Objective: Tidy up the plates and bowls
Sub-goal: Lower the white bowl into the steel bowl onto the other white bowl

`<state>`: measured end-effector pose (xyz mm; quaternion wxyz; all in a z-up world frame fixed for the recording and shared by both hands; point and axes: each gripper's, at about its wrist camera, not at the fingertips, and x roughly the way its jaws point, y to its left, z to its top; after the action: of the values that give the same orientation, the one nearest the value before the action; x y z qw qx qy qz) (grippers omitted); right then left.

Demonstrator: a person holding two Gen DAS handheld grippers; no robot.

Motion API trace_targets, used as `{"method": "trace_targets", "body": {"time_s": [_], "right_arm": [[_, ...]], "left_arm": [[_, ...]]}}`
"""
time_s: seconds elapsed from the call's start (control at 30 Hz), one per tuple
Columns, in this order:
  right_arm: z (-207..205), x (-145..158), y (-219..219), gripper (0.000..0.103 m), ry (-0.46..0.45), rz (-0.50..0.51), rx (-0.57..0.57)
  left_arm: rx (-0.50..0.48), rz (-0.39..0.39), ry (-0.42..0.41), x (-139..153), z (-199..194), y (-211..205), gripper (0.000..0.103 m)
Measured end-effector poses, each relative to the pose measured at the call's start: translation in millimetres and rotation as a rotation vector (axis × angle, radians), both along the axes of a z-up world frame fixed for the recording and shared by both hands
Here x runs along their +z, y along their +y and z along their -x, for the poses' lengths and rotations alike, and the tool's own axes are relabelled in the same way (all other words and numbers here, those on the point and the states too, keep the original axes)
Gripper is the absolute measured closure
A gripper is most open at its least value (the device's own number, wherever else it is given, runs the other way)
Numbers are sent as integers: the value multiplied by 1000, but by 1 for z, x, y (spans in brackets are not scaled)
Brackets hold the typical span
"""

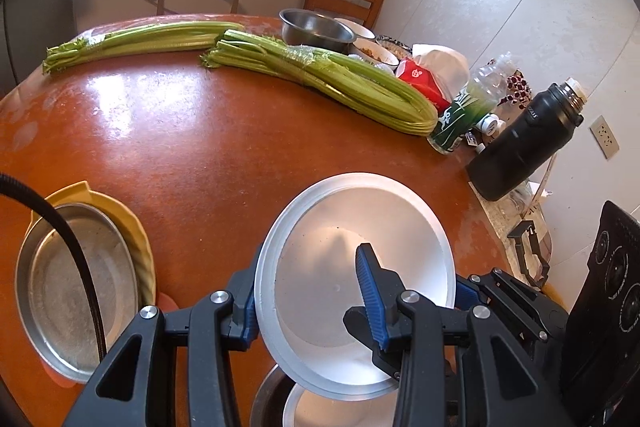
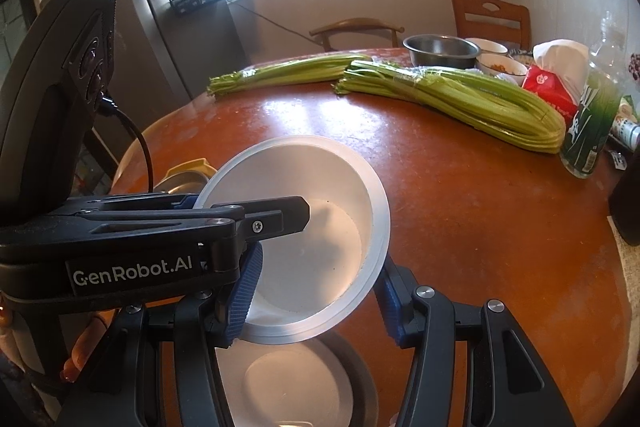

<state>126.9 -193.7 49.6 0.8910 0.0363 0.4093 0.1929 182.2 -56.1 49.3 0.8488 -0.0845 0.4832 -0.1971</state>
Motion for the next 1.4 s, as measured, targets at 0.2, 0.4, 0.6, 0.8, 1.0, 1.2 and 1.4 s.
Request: {"method": "trace_targets", "body": {"time_s": [0.2,0.4,0.6,0.8,1.0,1.2,1.4], "right_arm": [[14,4,3,47,-17,1,13],[31,8,4,47,-38,2,25],[43,9,5,46,-51,5,37],[53,8,6,46,-55,2,52],[60,6,7,46,-56,5,66],[67,2,9,46,-45,13,76],[73,-4,8,46,-33,26,82]], "left_arm": [[9,1,-19,5,15,3,61],[15,8,-40,9,32,6,61],[24,15,-51,9,48,9,61],[36,7,-56,9,59,10,61],[38,11,-59,7,68,13,61],[39,15,-47,1,74,15,61],[29,13,-34,-5,81,12,61]]}}
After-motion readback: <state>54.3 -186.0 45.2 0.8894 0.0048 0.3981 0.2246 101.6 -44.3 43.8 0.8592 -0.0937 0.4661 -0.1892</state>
